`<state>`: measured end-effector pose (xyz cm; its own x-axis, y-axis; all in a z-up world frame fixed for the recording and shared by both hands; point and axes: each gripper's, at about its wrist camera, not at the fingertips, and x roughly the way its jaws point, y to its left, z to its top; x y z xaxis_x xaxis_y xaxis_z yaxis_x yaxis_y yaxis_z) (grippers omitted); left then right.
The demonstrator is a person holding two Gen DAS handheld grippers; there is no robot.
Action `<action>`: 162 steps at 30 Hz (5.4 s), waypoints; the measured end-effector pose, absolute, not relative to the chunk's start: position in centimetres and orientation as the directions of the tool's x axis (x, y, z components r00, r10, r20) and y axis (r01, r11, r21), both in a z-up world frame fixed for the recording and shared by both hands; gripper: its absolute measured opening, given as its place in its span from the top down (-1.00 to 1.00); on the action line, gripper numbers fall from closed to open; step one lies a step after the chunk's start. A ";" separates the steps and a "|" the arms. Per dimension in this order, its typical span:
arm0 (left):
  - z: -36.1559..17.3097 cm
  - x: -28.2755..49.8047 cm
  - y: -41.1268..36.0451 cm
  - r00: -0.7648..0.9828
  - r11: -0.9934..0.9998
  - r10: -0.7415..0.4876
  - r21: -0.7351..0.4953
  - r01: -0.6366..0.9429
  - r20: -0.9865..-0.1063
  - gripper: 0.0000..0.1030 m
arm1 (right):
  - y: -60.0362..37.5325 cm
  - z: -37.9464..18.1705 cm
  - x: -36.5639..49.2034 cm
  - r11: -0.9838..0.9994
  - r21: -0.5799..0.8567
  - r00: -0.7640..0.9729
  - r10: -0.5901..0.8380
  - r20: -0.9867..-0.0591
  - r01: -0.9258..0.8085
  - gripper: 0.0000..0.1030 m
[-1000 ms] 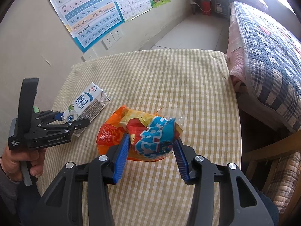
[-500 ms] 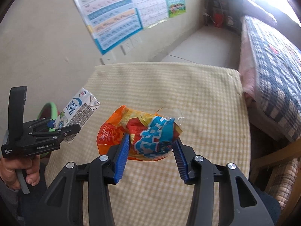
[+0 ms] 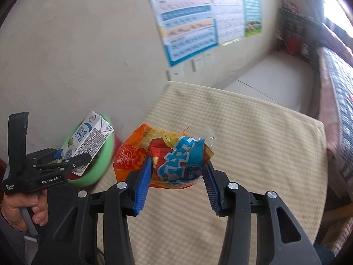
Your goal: Collect trash
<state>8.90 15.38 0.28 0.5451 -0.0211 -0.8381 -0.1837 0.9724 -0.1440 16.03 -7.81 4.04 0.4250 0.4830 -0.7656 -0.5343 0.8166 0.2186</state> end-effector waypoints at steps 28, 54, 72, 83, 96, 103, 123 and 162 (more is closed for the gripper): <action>-0.7 1.1 31.4 0.584 0.842 0.090 -0.252 -0.478 -0.807 0.04 | 15.1 3.0 13.6 0.606 0.135 0.304 0.565 -0.767 -0.784 0.14; 0.9 0.6 26.7 0.638 0.863 0.075 -0.270 -0.427 -0.767 -0.89 | 8.7 3.0 12.1 0.709 0.077 0.404 0.484 -0.776 -0.701 -0.84; 2.3 3.8 10.9 0.685 0.967 -0.008 -0.180 -0.180 -0.728 -0.89 | -9.3 3.8 10.8 0.892 0.068 0.593 0.353 -0.724 -0.447 -0.84; 0.2 3.4 2.7 0.726 0.995 -0.006 -0.078 -0.066 -0.688 -0.90 | -18.1 1.5 7.1 0.956 0.081 0.666 0.256 -0.700 -0.281 -0.86; -1.0 2.4 1.8 0.746 0.993 0.004 -0.085 -0.082 -0.666 -0.90 | -20.4 1.2 4.5 0.984 0.054 0.764 0.166 -0.624 -0.170 -0.86; -1.2 2.5 1.4 0.747 0.995 0.003 -0.076 -0.071 -0.665 -0.90 | -19.7 1.0 4.2 0.981 0.041 0.767 0.176 -0.617 -0.192 -0.86; -1.2 2.7 1.5 0.755 0.994 -0.009 -0.090 -0.066 -0.655 -0.90 | -19.7 -0.1 5.0 0.986 0.040 0.756 0.152 -0.636 -0.164 -0.86; -1.2 2.7 1.2 0.756 0.996 -0.017 -0.081 -0.047 -0.654 -0.90 | -19.3 -0.7 5.0 0.986 0.024 0.745 0.140 -0.653 -0.163 -0.86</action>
